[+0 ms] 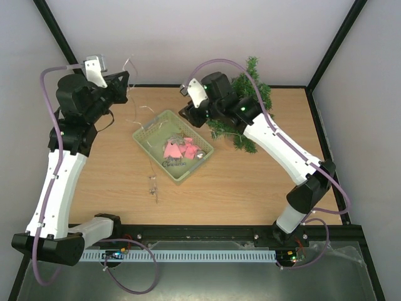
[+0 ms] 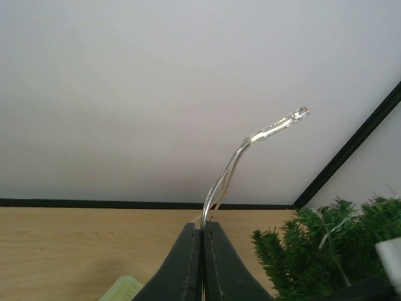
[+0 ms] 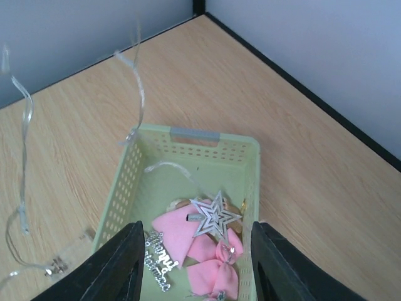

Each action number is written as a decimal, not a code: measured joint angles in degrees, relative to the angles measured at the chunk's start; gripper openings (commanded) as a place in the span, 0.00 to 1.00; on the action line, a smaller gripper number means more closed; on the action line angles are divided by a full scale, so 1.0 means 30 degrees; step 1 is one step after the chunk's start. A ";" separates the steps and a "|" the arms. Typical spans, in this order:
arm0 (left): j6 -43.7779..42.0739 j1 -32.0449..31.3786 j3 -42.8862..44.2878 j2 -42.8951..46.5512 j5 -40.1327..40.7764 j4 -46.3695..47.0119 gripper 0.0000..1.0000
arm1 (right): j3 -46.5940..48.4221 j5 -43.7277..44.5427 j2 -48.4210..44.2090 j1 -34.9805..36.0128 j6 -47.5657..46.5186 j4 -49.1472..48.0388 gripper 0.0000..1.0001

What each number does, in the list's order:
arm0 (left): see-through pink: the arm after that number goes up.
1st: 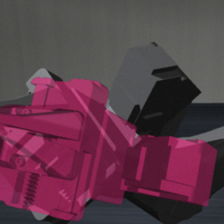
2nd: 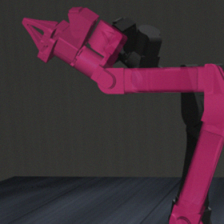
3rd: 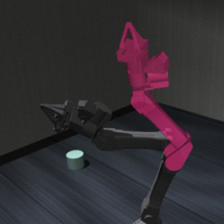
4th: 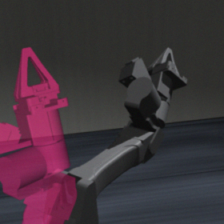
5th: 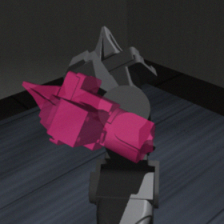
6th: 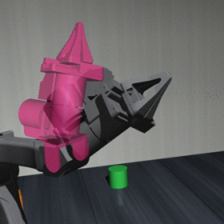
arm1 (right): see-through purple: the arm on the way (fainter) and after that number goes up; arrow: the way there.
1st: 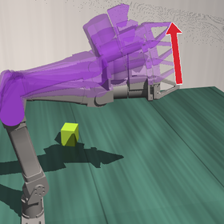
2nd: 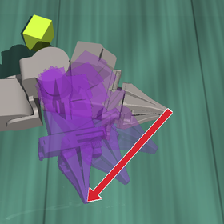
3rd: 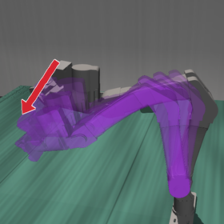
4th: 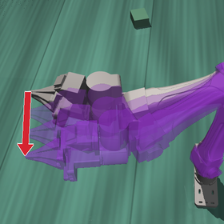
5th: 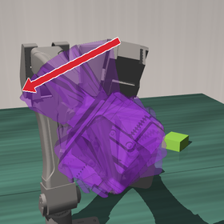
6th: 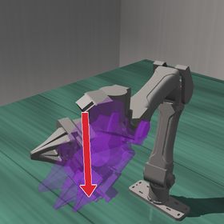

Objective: Decorate the small christmas tree
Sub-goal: Wrap the decoration item around the Christmas tree.

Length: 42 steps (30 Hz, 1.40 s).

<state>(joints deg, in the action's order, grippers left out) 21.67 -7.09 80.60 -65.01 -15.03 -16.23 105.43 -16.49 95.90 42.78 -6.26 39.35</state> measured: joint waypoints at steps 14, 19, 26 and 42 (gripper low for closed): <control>0.0670 0.0015 0.1406 0.0029 -0.1450 0.0058 0.03 | -0.4670 -0.2215 0.0641 0.0379 -0.7213 -0.5530 0.54; 0.0714 0.0015 0.1705 0.0044 -0.1676 0.0000 0.02 | -0.4670 -0.2200 0.1421 0.0379 -0.8772 -0.6586 0.54; 0.0714 0.0015 0.2178 0.0117 -0.1923 -0.0022 0.02 | -0.4459 -0.2710 0.2470 0.0393 -1.0673 -0.6768 0.52; 0.0561 0.0015 0.2266 0.0189 -0.1996 -0.0780 0.02 | -0.5100 -0.2892 0.2696 0.0393 -1.1482 -0.9143 0.40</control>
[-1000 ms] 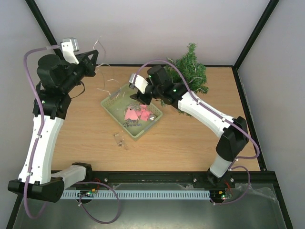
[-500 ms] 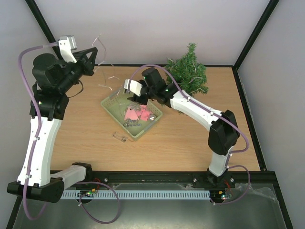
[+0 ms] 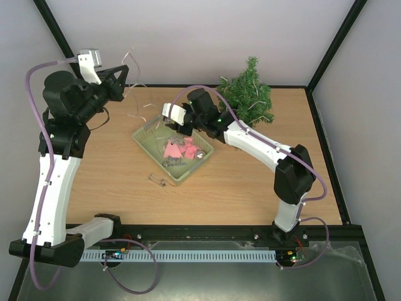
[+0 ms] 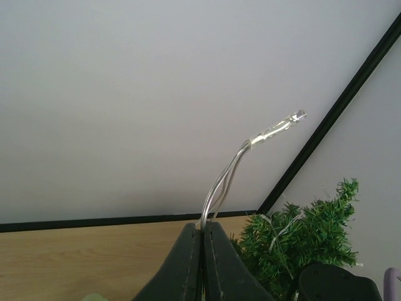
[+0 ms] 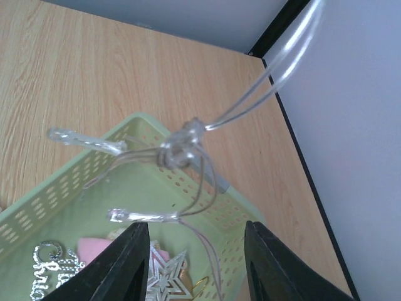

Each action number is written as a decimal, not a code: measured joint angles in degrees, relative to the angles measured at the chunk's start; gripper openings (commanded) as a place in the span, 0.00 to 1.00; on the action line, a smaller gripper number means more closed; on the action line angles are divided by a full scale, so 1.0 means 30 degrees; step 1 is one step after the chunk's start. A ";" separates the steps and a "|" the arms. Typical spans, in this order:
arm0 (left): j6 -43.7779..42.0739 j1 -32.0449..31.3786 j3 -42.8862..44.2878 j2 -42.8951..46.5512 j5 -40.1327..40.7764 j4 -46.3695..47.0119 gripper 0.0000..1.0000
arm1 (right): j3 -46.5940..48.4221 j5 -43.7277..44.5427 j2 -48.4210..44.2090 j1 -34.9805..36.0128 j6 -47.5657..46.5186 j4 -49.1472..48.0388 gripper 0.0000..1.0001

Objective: Decorate the small christmas tree
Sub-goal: Wrap the decoration item around the Christmas tree.

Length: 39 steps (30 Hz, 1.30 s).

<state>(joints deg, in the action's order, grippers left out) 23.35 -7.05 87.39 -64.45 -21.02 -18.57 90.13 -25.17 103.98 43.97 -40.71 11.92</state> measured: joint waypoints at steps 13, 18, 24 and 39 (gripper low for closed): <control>0.0022 0.0000 0.0466 0.0124 -0.0503 -0.0146 0.02 | 0.0867 0.0022 0.0270 0.0000 -0.0736 0.0073 0.40; 0.0109 0.0000 0.0597 0.0189 -0.0576 -0.0146 0.02 | 0.0984 -0.0015 0.0379 0.0000 -0.0940 0.0226 0.38; 0.0255 0.0000 0.0597 0.0255 -0.0634 -0.0146 0.02 | 0.0984 0.0087 0.0685 0.0000 -0.1056 0.0532 0.04; -0.0036 0.0000 0.0590 0.0408 -0.0969 -0.0102 0.03 | 0.1821 0.4277 -0.2747 0.0015 0.2492 0.0022 0.02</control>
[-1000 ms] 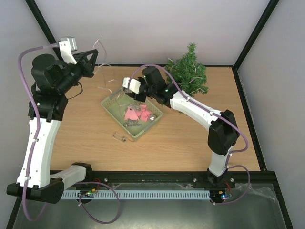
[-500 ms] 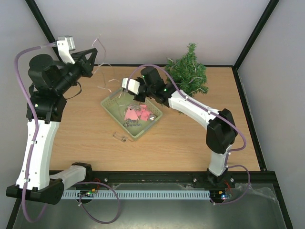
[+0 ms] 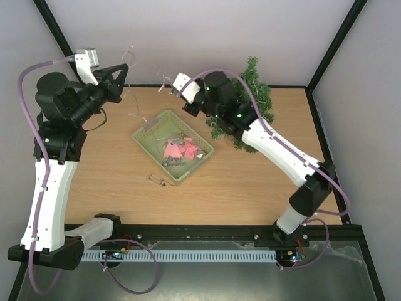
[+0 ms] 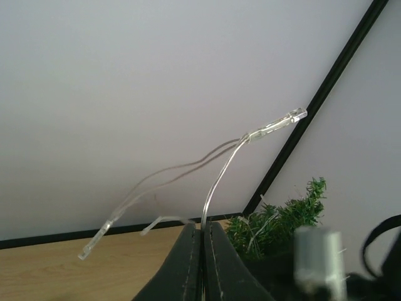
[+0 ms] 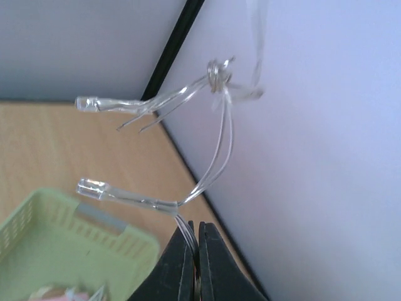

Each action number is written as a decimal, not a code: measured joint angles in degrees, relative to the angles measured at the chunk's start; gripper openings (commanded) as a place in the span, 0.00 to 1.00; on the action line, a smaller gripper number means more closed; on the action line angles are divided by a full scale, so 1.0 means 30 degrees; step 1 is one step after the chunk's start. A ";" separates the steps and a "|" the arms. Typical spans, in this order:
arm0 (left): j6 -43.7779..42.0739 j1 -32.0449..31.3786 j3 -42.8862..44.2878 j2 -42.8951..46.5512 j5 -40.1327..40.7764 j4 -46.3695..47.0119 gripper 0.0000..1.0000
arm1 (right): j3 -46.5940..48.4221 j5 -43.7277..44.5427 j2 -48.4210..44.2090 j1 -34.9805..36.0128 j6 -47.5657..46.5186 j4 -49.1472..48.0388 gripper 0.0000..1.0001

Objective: Decorate the small christmas tree
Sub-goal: Wrap the decoration item around the Christmas tree.

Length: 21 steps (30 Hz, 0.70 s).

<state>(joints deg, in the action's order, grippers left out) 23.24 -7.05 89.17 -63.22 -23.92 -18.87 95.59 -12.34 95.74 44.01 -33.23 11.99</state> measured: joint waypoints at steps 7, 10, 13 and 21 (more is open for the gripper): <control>0.0138 0.0007 -0.1319 0.0787 -0.1049 0.0889 0.03 | 0.1180 0.1042 -0.1377 0.0000 0.0044 -0.1151 0.02; 0.0284 0.0007 -0.2616 0.1435 -0.1719 0.1698 0.02 | 0.1217 0.1741 -0.1122 0.0000 -0.0328 -0.1362 0.02; 0.0481 0.0000 -0.3643 0.1858 -0.2244 0.2404 0.03 | 0.2324 0.2572 -0.0131 0.0000 -0.0940 -0.1209 0.02; 0.0539 0.0007 -0.3818 0.1209 -0.2586 0.3774 0.02 | 0.7635 0.3650 0.3337 -0.0007 -0.2528 -0.0051 0.02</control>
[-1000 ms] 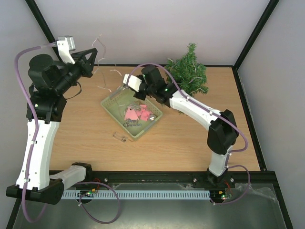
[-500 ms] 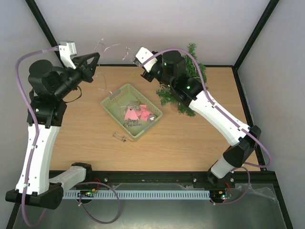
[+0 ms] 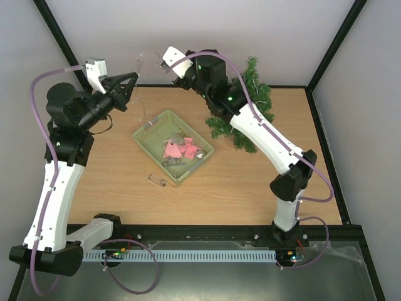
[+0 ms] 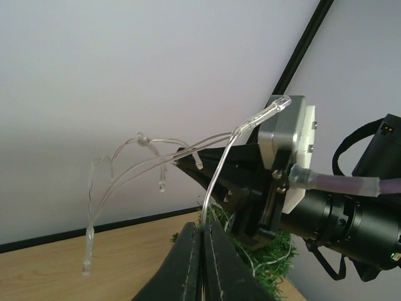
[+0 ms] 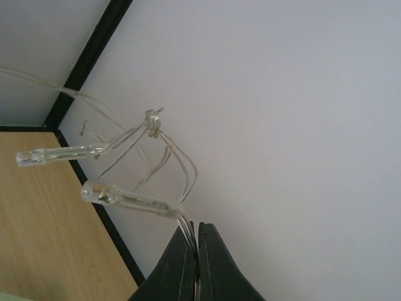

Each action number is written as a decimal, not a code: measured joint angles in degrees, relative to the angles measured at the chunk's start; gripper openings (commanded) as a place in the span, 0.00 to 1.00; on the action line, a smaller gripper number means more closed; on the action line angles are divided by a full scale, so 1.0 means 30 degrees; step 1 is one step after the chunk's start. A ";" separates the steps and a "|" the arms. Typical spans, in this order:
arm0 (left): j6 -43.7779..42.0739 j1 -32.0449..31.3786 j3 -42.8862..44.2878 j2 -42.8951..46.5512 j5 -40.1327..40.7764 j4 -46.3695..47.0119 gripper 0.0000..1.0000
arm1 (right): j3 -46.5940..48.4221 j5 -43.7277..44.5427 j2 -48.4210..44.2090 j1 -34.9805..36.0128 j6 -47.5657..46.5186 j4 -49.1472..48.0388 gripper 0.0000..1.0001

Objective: Decorate the small christmas tree
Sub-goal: Wrap the decoration item around the Christmas tree.

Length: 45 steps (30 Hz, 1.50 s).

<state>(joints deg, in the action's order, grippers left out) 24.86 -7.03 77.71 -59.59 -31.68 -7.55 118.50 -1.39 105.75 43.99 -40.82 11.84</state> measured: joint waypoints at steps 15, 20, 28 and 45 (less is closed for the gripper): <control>0.0160 0.0000 0.1064 -0.3126 0.0823 0.1056 0.03 | 0.0736 0.0219 0.2637 -0.1129 -0.0102 0.1020 0.02; 0.0233 0.0000 0.1341 -0.3614 0.1093 0.1355 0.02 | 0.0743 0.0743 0.3184 -0.1144 0.0066 0.0911 0.02; 0.0233 0.0000 0.1341 -0.4430 0.0903 0.1814 0.02 | 0.1158 0.3271 0.4663 -0.1523 -0.0117 -0.0044 0.03; 0.1960 0.0000 0.2004 -0.6900 0.0036 0.3439 0.02 | 0.1603 0.2637 0.3716 -0.1800 0.1362 0.3854 0.51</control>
<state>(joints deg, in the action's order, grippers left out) 30.74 -7.03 83.72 -80.29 -31.57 2.76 123.31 6.52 116.90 38.59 -36.73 23.40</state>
